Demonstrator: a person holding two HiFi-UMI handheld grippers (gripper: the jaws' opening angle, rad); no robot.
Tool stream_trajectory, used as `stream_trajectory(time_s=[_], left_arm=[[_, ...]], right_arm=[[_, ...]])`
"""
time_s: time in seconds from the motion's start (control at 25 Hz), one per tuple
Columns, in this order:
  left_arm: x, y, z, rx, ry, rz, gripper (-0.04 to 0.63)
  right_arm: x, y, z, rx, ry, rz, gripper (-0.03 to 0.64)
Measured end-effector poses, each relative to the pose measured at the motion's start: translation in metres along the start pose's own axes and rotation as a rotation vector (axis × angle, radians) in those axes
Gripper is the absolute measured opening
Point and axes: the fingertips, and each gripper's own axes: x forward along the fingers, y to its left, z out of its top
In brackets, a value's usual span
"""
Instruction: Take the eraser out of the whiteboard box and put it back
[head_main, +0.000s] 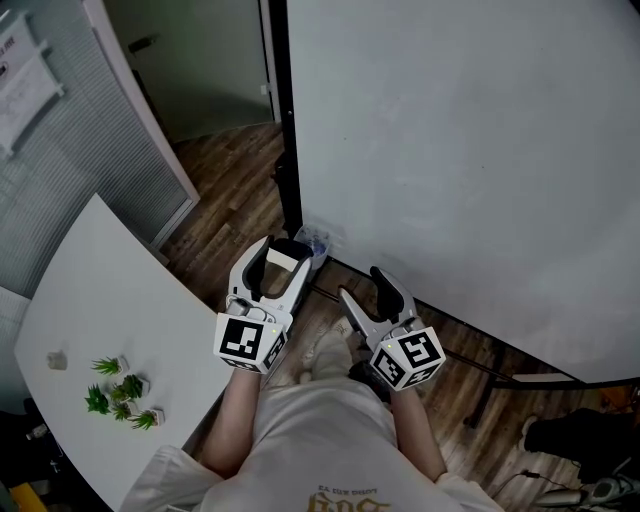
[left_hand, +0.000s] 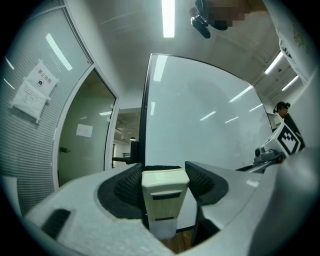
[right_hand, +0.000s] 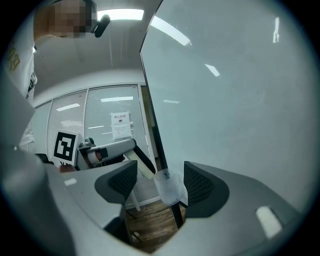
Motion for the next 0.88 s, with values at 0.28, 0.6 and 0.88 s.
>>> stream_trajectory(time_s=[0.28, 0.6, 0.88], left_arm=[[-0.016, 0.006, 0.002, 0.014, 0.011, 0.024, 0.265], [-0.018, 0.006, 0.002, 0.013, 0.016, 0.026, 0.265], [-0.015, 0.006, 0.002, 0.013, 0.016, 0.022, 0.265]], right_arm=[[0.003, 0.011, -0.001, 0.004, -0.005, 0.021, 0.295], [0.003, 0.015, -0.002, 0.017, -0.004, 0.037, 0.295], [0.004, 0.014, -0.003, 0.014, 0.004, 0.038, 0.295]])
